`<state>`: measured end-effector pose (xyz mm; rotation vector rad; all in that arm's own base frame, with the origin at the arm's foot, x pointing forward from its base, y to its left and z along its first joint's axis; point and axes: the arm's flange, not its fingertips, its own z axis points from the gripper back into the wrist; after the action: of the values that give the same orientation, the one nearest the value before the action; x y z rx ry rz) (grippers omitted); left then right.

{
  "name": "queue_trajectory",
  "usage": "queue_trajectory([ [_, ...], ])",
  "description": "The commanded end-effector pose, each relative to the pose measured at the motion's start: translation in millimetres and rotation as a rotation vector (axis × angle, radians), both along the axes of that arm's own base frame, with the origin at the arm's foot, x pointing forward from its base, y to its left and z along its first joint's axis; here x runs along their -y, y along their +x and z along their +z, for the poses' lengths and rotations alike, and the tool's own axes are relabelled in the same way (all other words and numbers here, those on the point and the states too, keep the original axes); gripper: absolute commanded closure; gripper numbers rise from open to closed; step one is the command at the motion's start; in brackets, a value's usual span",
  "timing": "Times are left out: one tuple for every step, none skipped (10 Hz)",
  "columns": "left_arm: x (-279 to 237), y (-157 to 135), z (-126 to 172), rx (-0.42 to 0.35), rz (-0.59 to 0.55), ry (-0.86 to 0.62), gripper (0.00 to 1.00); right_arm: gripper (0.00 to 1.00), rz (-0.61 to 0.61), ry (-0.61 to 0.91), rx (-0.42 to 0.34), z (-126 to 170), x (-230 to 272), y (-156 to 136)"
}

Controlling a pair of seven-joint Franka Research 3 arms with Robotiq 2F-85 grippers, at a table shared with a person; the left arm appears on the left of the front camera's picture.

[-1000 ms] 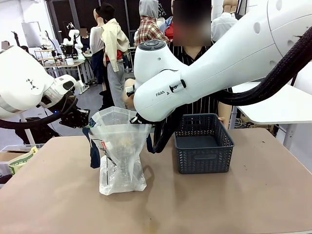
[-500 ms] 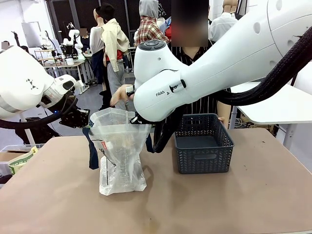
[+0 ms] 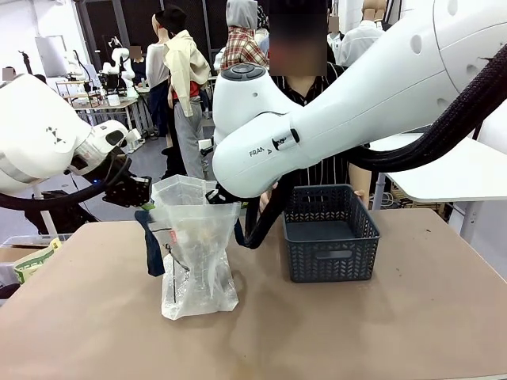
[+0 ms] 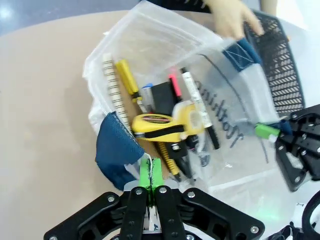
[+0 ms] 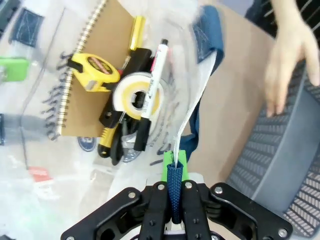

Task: Transfer purchased items from the store into the shopping bag.
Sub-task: Move the Reusable shopping bag to the right side of the table.

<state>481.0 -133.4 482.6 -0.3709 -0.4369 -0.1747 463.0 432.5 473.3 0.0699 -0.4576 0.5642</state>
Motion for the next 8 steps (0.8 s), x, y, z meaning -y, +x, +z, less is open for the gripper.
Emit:
queue_trajectory([
  [1.3, 3.4, -7.3, 0.039, 0.011, -0.094, 1.0, 1.0, 0.077, 0.05, 0.037, 3.5, -15.4, -4.4],
  [0.2, 6.4, -8.8, 0.037, 0.0, -0.134, 1.0, 1.0, 0.098, 0.057, 0.047, 5.6, -16.3, -7.5],
  [0.4, 6.6, -11.1, 0.037, -0.01, -0.173, 1.0, 1.0, 0.114, 0.074, 0.045, 6.4, -16.0, -8.7],
  [2.1, 5.5, -13.9, 0.031, -0.031, -0.204, 0.97, 1.0, 0.107, 0.102, 0.043, 6.8, -14.8, -6.7],
  [2.9, 7.3, -16.2, 0.028, -0.052, -0.233, 0.78, 1.0, 0.117, 0.123, 0.043, 7.1, -14.7, -2.6],
  [3.2, 8.1, -18.3, 0.027, -0.059, -0.259, 0.59, 1.0, 0.114, 0.137, 0.041, 7.3, -15.4, -0.4],
  [3.2, 8.2, -19.5, 0.029, -0.073, -0.28, 0.59, 1.0, 0.112, 0.14, 0.039, 7.5, -16.7, 1.0],
  [3.2, 8.7, -21.1, 0.037, -0.086, -0.317, 0.59, 1.0, 0.114, 0.139, 0.032, 6.7, -18.2, 2.6],
])
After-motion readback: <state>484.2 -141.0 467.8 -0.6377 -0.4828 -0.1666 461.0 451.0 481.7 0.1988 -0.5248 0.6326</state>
